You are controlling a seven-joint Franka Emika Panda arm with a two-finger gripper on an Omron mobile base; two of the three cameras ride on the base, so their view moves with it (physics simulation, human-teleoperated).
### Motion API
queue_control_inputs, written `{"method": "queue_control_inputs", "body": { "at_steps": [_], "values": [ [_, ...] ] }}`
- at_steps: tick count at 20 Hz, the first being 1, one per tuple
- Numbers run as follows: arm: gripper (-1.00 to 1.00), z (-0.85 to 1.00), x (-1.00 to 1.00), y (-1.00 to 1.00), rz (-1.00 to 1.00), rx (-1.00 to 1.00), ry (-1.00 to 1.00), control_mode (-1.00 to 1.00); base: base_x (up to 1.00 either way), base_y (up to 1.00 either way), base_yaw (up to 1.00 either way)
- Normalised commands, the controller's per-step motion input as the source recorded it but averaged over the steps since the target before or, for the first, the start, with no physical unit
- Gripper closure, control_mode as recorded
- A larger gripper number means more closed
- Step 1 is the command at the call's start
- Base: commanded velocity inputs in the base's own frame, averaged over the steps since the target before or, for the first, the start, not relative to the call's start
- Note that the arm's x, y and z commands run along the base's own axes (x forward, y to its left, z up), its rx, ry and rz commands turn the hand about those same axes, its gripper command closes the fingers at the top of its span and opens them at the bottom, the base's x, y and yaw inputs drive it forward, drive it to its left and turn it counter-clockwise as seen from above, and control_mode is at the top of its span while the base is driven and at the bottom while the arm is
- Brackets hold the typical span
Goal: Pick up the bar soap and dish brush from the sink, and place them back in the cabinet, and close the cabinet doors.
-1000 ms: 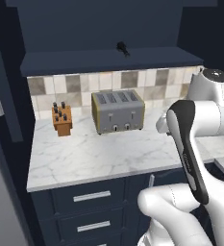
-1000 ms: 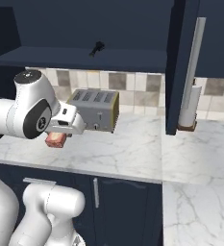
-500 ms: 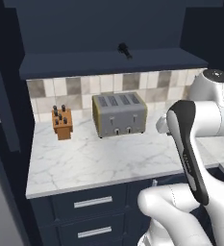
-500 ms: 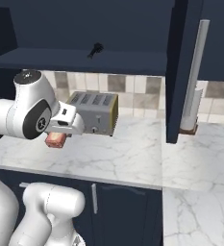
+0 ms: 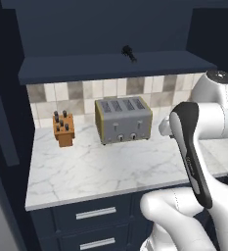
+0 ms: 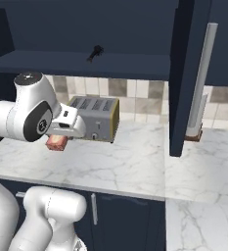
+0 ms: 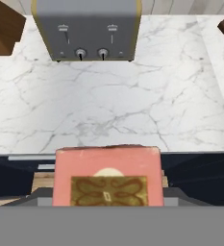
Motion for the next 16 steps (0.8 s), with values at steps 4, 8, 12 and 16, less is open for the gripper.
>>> {"method": "queue_control_inputs", "body": {
  "at_steps": [4, 8, 12, 16],
  "values": [
    [1.0, 0.0, 0.0, 0.0, 0.0, 0.0, 0.0, 1.0, 0.0, 0.0, 0.0],
    [1.0, 0.0, 0.0, 0.0, 0.0, 0.0, 0.0, 1.0, 0.0, 0.05, 0.0],
    [1.0, 0.0, 0.0, 0.0, 0.0, 0.0, 0.0, 1.0, 0.0, 0.32, 0.0],
    [1.0, 0.0, 0.0, 0.0, 0.0, 0.0, 0.0, 1.0, 0.0, 0.38, 0.01]
  ]
}}
